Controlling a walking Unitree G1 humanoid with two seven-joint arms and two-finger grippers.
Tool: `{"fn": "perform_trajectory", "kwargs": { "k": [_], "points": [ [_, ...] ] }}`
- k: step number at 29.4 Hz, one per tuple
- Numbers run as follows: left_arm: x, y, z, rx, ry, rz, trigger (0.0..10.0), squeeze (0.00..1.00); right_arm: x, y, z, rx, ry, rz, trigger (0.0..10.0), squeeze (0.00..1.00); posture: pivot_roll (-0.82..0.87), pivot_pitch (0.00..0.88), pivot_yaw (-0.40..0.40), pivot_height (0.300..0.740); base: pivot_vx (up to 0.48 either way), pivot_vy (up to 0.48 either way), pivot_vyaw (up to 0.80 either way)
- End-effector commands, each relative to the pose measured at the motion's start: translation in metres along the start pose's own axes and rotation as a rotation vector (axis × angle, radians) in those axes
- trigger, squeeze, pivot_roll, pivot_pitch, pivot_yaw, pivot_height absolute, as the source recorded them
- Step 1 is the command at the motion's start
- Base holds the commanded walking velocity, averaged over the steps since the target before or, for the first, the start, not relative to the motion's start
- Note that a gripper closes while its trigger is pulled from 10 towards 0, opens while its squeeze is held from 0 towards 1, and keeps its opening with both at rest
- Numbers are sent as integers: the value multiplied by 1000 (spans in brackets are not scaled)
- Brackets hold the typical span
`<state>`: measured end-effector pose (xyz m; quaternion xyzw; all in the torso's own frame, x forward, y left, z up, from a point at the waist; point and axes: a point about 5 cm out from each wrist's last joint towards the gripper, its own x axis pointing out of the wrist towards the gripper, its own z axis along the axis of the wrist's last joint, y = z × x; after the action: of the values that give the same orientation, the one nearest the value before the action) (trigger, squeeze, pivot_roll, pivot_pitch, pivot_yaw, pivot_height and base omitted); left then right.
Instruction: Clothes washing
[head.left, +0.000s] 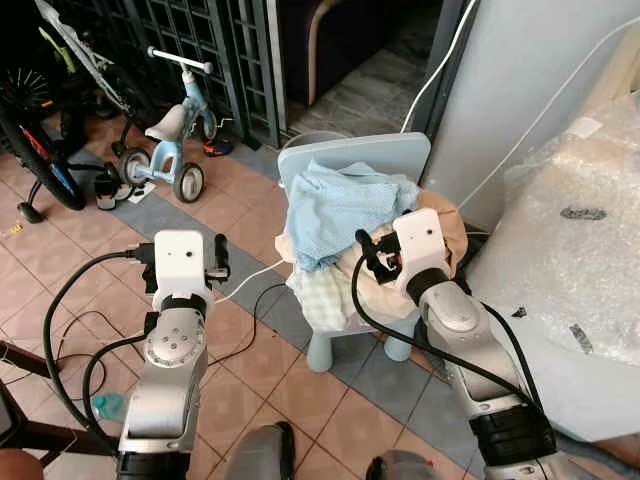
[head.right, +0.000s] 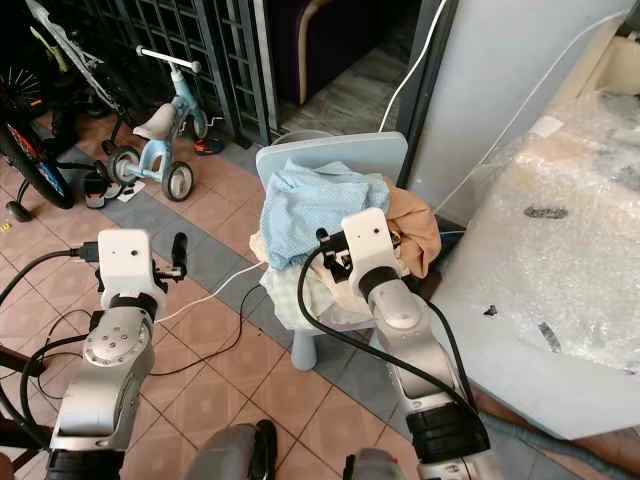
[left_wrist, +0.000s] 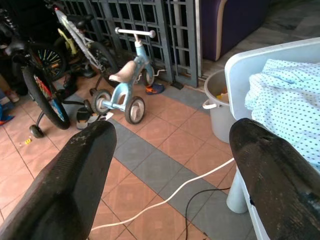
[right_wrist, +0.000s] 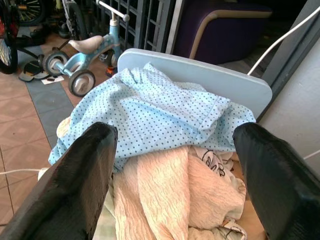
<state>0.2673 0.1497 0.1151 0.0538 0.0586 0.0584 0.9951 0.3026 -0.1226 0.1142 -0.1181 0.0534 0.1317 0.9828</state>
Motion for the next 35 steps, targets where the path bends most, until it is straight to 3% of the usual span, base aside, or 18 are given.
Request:
{"fn": "perform_trajectory", "kwargs": {
  "k": [1,8,12,23,26,30,35],
  "points": [
    [-2,7,-1,8,8,12,10000,0,4,-1,7,7,-17,-5,10000,0,19,113,29,740,405,0,0],
    [-3,9,-7,10,28,7,10000,0,-4,-9,4,43,-26,-51,10000,0,9,102,39,740,427,0,0],
    [1,8,-13,11,49,-13,10000,0,-12,-19,-6,55,30,-112,10000,0,-1,91,42,740,467,0,0],
    [8,9,-5,20,26,-45,10000,0,-23,-34,-9,51,73,-101,10000,0,-5,114,71,740,368,158,-215],
    [8,7,-3,8,28,-70,10000,0,-24,-32,-6,36,93,-75,10000,0,-1,121,75,740,0,0,-371],
    [10,9,-1,4,29,-74,10000,0,-24,-18,0,31,81,16,10000,0,-7,133,80,740,0,0,-794],
    [4,10,-9,9,79,-52,10000,0,-23,4,-1,50,78,118,10000,0,0,139,81,740,0,0,0]
  ]
}}
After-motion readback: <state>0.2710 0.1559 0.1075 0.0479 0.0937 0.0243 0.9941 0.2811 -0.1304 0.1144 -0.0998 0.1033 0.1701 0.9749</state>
